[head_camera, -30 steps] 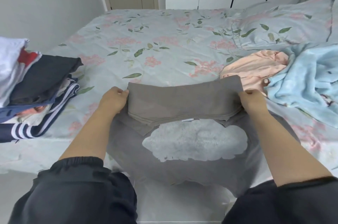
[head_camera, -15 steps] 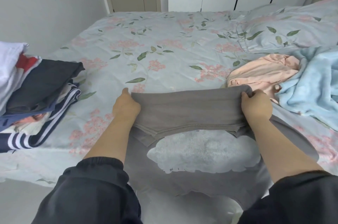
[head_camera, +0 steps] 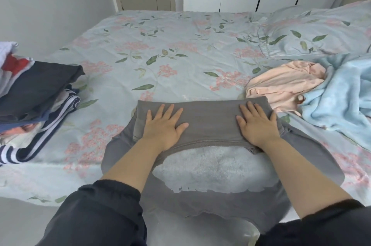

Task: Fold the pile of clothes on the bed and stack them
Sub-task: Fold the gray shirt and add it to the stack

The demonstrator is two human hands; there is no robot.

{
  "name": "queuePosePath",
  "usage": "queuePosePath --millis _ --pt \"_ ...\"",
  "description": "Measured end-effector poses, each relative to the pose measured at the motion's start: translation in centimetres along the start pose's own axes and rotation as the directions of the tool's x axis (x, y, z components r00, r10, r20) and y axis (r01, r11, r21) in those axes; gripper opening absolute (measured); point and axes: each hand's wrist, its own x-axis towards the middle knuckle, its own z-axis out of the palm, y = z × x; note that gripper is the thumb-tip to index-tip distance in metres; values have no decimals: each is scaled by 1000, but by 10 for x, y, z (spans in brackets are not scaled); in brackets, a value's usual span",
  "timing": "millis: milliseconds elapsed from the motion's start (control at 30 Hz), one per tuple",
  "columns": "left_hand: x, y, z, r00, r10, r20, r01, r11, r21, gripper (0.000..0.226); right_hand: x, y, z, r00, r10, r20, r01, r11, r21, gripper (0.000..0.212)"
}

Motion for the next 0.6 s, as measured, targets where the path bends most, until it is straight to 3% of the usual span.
queuePosePath --millis 200,267,333,433,500,600 --pt "0 -28 -6 986 -159 -43 161 986 46 54 2 9 0 994 95 -50 -99 991 -92 54" --pt "6 -29 -14 997 -68 -47 73 992 98 53 7 2 -5 994 14 -108 -31 987 -157 58" --pt "17 -33 -28 1000 30 8 -31 997 72 60 17 -6 -13 981 -160 -106 130 960 -247 73" --pt "33 -43 -50 993 0 117 8 997 -71 82 37 -16 -34 967 -235 102 252 942 -223 84" --pt "40 -46 -63 988 13 152 1 996 -86 75 46 -17 -50 964 -203 170 242 937 -252 64" --pt "40 -47 -82 984 94 154 -100 995 30 36 49 -16 -77 957 -244 158 287 882 -373 13"
